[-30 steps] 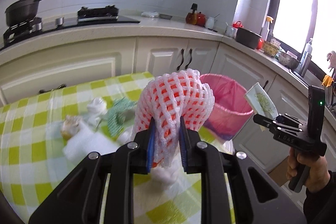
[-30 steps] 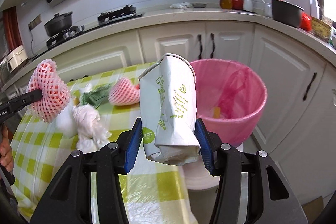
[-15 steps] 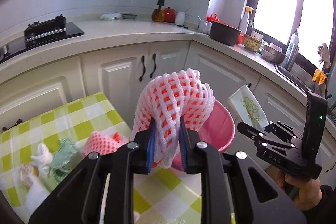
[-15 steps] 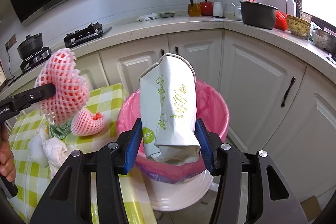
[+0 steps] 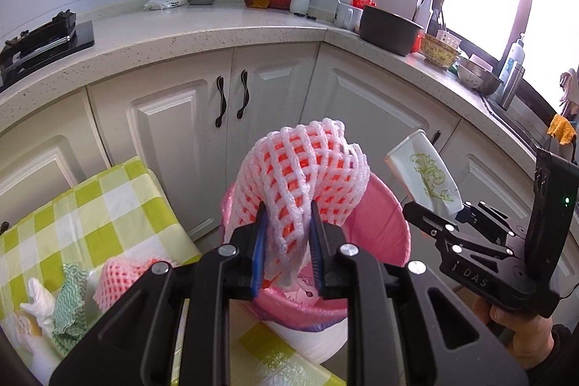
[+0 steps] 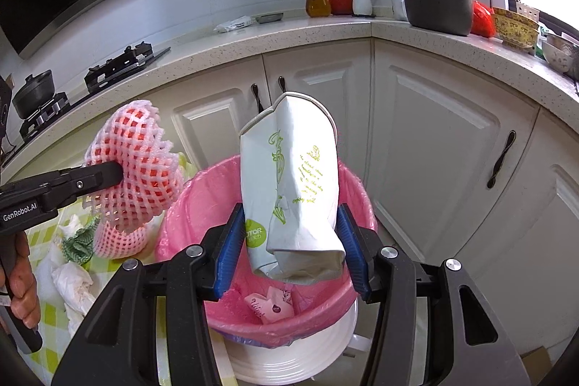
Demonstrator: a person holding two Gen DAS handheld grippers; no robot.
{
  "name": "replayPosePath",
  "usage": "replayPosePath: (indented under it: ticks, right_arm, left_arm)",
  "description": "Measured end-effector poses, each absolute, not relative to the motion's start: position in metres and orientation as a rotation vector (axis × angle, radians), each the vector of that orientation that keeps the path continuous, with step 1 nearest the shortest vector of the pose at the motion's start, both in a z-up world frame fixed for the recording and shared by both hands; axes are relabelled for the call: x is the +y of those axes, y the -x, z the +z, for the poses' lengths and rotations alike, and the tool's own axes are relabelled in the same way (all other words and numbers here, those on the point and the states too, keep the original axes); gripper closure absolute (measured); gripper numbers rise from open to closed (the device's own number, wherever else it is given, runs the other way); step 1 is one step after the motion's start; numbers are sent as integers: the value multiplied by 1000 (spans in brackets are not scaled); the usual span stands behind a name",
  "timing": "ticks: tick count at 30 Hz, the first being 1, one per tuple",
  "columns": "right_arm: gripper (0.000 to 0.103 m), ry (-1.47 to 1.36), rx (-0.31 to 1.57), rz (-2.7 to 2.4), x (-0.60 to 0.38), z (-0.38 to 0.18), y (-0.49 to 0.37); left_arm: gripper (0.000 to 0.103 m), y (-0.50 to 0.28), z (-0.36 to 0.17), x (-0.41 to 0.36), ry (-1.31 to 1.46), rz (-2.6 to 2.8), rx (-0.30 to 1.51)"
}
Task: Collect trash
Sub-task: 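Carry both items over the pink bin and open both tools to drop them, then grasp the white plastic bag with the right tool while the left tool grasps a white foam block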
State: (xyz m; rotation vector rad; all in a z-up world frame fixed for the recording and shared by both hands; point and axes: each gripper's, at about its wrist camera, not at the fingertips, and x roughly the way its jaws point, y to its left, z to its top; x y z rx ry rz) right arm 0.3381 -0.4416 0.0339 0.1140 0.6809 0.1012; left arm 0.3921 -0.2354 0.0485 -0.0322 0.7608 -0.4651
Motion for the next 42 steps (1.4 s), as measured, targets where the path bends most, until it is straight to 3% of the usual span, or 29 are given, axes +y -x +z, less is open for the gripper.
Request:
replayPosePath:
  ticks: [11,13,15,21,33,42]
  right_arm:
    - [52,-122,716,130,-448,24,-364]
    - [46,-122,718,128,-449,22,-367]
    - [31,-118,712,122,-450,21,-367]
    - [31,-127,703,96,-455,21,-362]
    - [31,-147,668,85,-457,30,-336]
    - [24,-127,620,116,-422,38,-295]
  left_arm:
    - [73,-425,36,-248,71,-455,810]
    - [69,-426,35,-248,69,-453,813]
    - [64,-426,33,-248,67,-451,813]
    - [54,-425,34,-243,79,-444,806]
    - [53,-394,48,-212,124,-424,752]
    - [42,-323,55,-147,127,-338,663]
